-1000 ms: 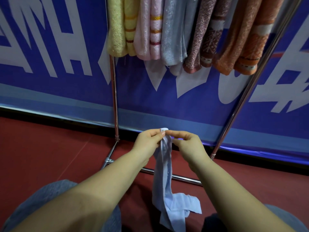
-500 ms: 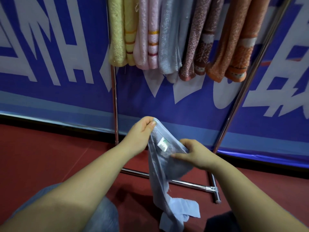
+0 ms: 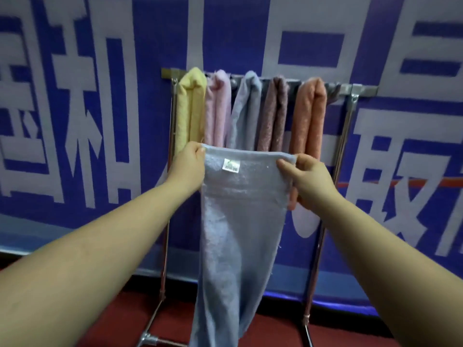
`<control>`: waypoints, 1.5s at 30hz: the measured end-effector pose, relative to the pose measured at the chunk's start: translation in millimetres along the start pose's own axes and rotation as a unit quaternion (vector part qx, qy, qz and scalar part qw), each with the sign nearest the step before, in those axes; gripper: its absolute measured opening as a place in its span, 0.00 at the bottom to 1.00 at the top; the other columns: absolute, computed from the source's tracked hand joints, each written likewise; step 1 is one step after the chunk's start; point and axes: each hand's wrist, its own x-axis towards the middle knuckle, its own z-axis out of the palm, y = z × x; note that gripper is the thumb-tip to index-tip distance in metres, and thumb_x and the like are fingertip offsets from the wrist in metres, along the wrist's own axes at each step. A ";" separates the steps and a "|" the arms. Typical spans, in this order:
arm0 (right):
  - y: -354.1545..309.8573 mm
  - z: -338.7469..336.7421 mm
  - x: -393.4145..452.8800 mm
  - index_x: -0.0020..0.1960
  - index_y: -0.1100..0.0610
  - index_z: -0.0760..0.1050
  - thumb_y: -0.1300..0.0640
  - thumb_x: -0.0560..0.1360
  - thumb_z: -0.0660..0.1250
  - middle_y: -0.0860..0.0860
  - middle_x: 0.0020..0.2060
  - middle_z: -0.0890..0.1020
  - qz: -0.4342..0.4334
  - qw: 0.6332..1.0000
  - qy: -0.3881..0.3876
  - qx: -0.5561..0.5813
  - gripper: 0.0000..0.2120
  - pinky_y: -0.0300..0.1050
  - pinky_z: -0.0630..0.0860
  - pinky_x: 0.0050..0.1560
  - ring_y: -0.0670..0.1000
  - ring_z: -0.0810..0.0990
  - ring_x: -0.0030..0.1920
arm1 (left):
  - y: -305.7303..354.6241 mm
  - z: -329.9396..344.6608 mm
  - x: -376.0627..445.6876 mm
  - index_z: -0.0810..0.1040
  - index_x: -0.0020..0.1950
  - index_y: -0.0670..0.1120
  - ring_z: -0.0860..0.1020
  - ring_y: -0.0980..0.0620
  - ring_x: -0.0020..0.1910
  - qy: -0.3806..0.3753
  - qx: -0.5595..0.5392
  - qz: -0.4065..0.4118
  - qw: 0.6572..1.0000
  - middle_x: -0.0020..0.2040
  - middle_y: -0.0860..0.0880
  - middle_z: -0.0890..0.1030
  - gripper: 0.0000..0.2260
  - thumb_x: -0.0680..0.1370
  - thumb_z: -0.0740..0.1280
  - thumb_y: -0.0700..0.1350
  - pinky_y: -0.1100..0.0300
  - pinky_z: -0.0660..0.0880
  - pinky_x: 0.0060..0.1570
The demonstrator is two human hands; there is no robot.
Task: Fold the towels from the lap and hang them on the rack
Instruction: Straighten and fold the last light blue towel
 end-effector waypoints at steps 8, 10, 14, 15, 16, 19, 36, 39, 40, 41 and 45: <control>-74.3 -15.1 38.4 0.53 0.58 0.76 0.50 0.77 0.64 0.55 0.46 0.81 -0.042 0.995 0.056 -0.065 0.12 0.53 0.76 0.51 0.54 0.78 0.48 | 77.1 -41.7 39.2 0.71 0.62 0.44 0.72 0.45 0.50 0.040 0.034 0.026 0.998 0.57 0.42 0.76 0.14 0.82 0.51 0.46 0.58 0.63 0.44; -78.4 -15.3 36.9 0.55 0.56 0.76 0.48 0.77 0.63 0.54 0.48 0.81 -0.031 0.997 0.038 -0.065 0.14 0.54 0.77 0.53 0.54 0.79 0.49 | 78.5 -46.2 39.5 0.72 0.61 0.42 0.72 0.44 0.51 0.026 0.022 0.011 0.999 0.59 0.41 0.76 0.14 0.82 0.51 0.45 0.59 0.64 0.44; -77.2 -14.4 24.7 0.54 0.55 0.77 0.49 0.78 0.62 0.52 0.46 0.82 -0.027 0.999 -0.006 -0.045 0.11 0.51 0.78 0.51 0.53 0.80 0.47 | 59.7 -50.8 41.4 0.78 0.50 0.43 0.77 0.44 0.49 -0.047 -0.074 -0.064 0.994 0.51 0.42 0.80 0.14 0.79 0.55 0.48 0.57 0.72 0.43; -74.2 -13.7 21.6 0.54 0.55 0.77 0.49 0.78 0.62 0.51 0.46 0.82 -0.025 0.999 -0.020 -0.043 0.11 0.51 0.78 0.51 0.53 0.81 0.47 | 53.9 -51.2 40.6 0.79 0.49 0.44 0.78 0.43 0.49 -0.063 -0.112 -0.092 0.987 0.51 0.41 0.81 0.14 0.78 0.56 0.48 0.55 0.74 0.47; -69.7 -12.8 18.4 0.53 0.55 0.77 0.50 0.78 0.62 0.51 0.46 0.83 -0.022 0.998 -0.032 -0.042 0.11 0.52 0.78 0.50 0.53 0.81 0.47 | 48.9 -50.6 37.3 0.79 0.48 0.45 0.79 0.44 0.46 -0.076 -0.136 -0.110 0.982 0.49 0.41 0.82 0.13 0.78 0.56 0.48 0.55 0.74 0.45; -45.7 -9.1 7.4 0.47 0.52 0.77 0.49 0.78 0.63 0.53 0.43 0.83 0.002 0.997 -0.056 -0.045 0.07 0.55 0.79 0.47 0.54 0.81 0.43 | 32.2 -45.9 13.8 0.78 0.45 0.45 0.71 0.53 0.26 -0.132 -0.139 -0.127 0.973 0.31 0.49 0.76 0.12 0.79 0.55 0.45 0.63 0.67 0.30; 228.6 76.5 -98.7 0.36 0.59 0.79 0.57 0.73 0.70 0.50 0.30 0.79 0.212 0.973 -0.066 -0.058 0.08 0.30 0.69 0.32 0.38 0.72 0.28 | -196.9 103.0 -132.7 0.77 0.51 0.41 0.77 0.43 0.55 -0.174 -0.019 -0.245 0.954 0.53 0.42 0.80 0.09 0.80 0.59 0.42 0.46 0.73 0.59; 247.9 87.9 -91.4 0.39 0.61 0.80 0.56 0.73 0.71 0.53 0.32 0.79 0.234 0.968 -0.045 -0.074 0.09 0.34 0.70 0.33 0.42 0.72 0.30 | -207.6 117.5 -128.5 0.78 0.51 0.40 0.77 0.44 0.52 -0.163 -0.007 -0.257 0.952 0.50 0.44 0.80 0.10 0.79 0.60 0.43 0.49 0.74 0.57; 253.4 91.5 -88.3 0.40 0.61 0.80 0.55 0.72 0.71 0.54 0.33 0.79 0.244 0.966 -0.035 -0.079 0.09 0.38 0.72 0.36 0.44 0.73 0.32 | -212.6 122.1 -127.0 0.79 0.48 0.42 0.77 0.44 0.49 -0.156 -0.019 -0.275 0.949 0.48 0.43 0.81 0.09 0.79 0.60 0.43 0.48 0.75 0.56; 259.3 95.0 -85.3 0.40 0.60 0.79 0.54 0.72 0.72 0.54 0.34 0.80 0.255 0.963 -0.022 -0.085 0.09 0.42 0.73 0.40 0.47 0.75 0.35 | -217.8 126.4 -126.0 0.78 0.45 0.43 0.77 0.45 0.46 -0.149 -0.033 -0.297 0.943 0.46 0.41 0.81 0.08 0.78 0.61 0.44 0.45 0.76 0.55; 271.9 108.8 -79.6 0.37 0.57 0.75 0.53 0.69 0.72 0.51 0.32 0.79 0.311 0.944 0.018 -0.106 0.09 0.49 0.77 0.46 0.52 0.77 0.36 | -225.6 138.6 -126.1 0.78 0.41 0.42 0.76 0.47 0.38 -0.126 -0.112 -0.410 0.897 0.38 0.43 0.78 0.08 0.78 0.63 0.42 0.50 0.78 0.49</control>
